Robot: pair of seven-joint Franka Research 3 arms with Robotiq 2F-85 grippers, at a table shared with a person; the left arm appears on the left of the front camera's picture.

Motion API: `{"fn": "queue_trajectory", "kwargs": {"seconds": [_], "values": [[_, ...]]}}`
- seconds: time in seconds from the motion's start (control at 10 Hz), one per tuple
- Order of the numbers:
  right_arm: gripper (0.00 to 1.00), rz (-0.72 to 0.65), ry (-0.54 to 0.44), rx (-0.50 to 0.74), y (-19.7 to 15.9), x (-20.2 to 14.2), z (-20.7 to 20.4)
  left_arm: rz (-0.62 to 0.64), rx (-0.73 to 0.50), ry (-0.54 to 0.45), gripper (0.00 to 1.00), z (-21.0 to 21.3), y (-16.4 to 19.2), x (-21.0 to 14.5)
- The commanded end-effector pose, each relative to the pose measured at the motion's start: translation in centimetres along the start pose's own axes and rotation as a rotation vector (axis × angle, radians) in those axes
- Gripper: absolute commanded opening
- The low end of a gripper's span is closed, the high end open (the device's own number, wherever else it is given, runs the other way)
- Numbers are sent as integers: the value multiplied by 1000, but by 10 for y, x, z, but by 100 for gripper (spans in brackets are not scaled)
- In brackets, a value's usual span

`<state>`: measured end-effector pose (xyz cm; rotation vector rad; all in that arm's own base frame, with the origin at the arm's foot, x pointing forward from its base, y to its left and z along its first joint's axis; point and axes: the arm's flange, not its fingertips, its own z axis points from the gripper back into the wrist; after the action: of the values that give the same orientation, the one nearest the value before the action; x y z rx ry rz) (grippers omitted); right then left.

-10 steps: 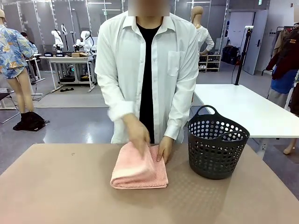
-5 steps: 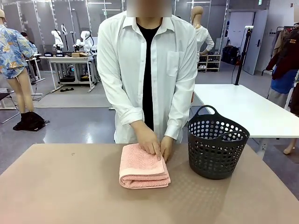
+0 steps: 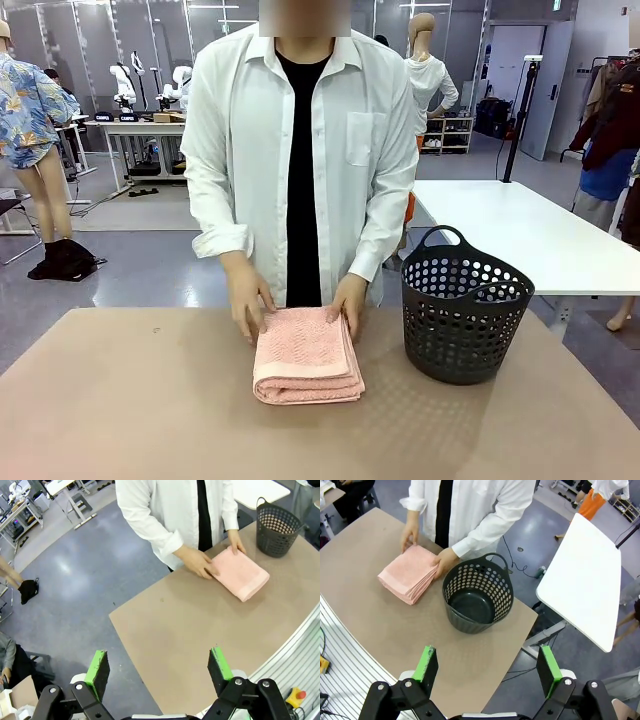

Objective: Fold the towel.
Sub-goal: Pick up the 100 cm Hotel Towel and place it on the left side of the table.

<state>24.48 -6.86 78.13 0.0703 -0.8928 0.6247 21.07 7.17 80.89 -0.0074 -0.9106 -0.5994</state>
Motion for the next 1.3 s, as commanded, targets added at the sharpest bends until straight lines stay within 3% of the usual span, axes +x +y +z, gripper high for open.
{"fn": "queue_trajectory", "kwargs": {"seconds": [0.0, 1.2], "values": [[100, -16, -3, -5, 0, -1, 1, 12, 9, 5, 100, 2, -2, 0], [100, -16, -3, -5, 0, -1, 1, 12, 9, 5, 100, 2, -2, 0]]}}
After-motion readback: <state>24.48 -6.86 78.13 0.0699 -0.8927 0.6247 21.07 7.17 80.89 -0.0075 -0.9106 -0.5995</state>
